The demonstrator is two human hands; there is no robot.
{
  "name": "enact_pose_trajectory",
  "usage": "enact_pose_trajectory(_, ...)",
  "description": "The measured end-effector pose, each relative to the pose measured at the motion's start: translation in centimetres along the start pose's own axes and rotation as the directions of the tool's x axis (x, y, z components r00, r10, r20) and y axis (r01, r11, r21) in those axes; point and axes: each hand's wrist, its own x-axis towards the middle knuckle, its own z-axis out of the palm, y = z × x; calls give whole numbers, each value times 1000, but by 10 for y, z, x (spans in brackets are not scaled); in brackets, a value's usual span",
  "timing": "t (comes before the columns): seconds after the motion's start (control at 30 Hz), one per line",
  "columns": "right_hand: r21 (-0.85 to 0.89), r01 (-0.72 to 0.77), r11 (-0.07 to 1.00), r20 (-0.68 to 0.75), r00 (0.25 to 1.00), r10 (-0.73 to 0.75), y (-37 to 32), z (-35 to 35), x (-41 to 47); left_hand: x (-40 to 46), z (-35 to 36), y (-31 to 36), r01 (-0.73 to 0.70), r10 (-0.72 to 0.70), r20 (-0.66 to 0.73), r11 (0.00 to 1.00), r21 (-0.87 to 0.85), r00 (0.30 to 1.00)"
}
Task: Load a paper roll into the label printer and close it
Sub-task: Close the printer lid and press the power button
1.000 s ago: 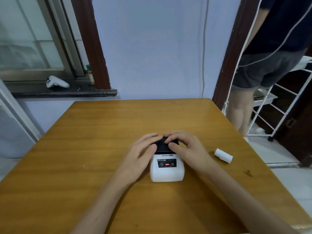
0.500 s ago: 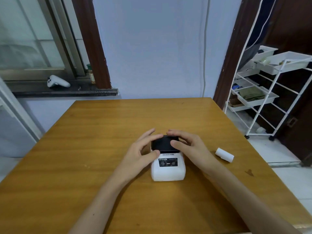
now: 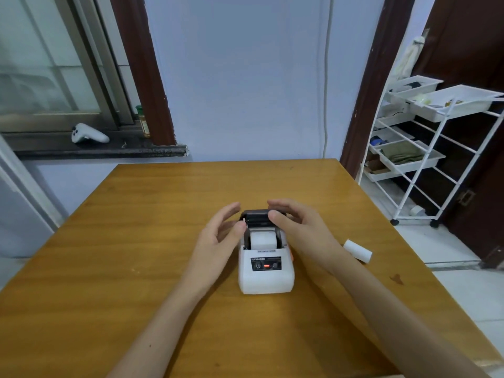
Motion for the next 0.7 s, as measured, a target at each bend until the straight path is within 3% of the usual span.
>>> enact_pose_trajectory(0.13,8,-37,999,-31,999,37,-3,2,9,0,-6,-4,-68,69,-118,998,9,991)
enact_pose_trajectory(0.2,25,-63,998,-60,996,65,-6,5,14,-1,-9,-4,-105,112,-91,991,85,990)
enact_pose_trajectory(0.37,-23,-142,990,-138,981,138,-8,9,29,-1,-7,-5,-76,65,57,972,221,996)
enact_pose_trajectory(0.7,-43,-142,989,-78,987,138,-12,8,28,10,3,-6,-34,52,-59,962,271,997)
